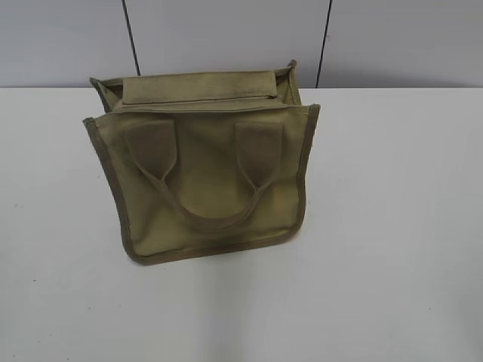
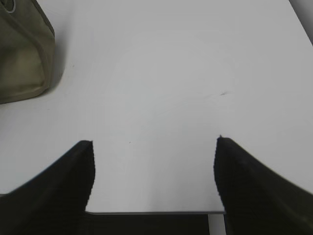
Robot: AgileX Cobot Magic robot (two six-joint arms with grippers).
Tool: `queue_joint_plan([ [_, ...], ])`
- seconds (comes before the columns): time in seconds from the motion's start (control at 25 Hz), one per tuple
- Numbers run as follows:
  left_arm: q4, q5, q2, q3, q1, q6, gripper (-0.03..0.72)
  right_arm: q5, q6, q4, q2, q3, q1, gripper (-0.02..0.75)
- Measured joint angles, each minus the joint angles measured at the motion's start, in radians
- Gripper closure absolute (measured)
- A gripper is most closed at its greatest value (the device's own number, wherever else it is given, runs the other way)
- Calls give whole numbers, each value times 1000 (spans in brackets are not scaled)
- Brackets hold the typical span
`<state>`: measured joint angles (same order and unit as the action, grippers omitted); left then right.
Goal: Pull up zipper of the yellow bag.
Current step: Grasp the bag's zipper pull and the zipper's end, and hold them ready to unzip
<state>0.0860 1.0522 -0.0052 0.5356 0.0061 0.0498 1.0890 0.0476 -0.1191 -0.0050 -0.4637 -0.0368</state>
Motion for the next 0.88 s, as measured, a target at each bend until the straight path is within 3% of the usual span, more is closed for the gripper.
queue_joint_plan([
  [0.48, 0, -1, 0, 0, 0, 0, 454, 0, 0, 0, 0, 0, 0, 160],
  [0.6, 0, -28, 0, 11, 0, 0, 410, 0, 0, 0, 0, 0, 0, 160],
  [0.76, 5, -202, 53, 14, 0, 0, 296, 0, 0, 0, 0, 0, 0, 160],
  [0.88, 8, -422, 148, -8, 0, 0, 262, 0, 0, 0, 0, 0, 0, 160],
])
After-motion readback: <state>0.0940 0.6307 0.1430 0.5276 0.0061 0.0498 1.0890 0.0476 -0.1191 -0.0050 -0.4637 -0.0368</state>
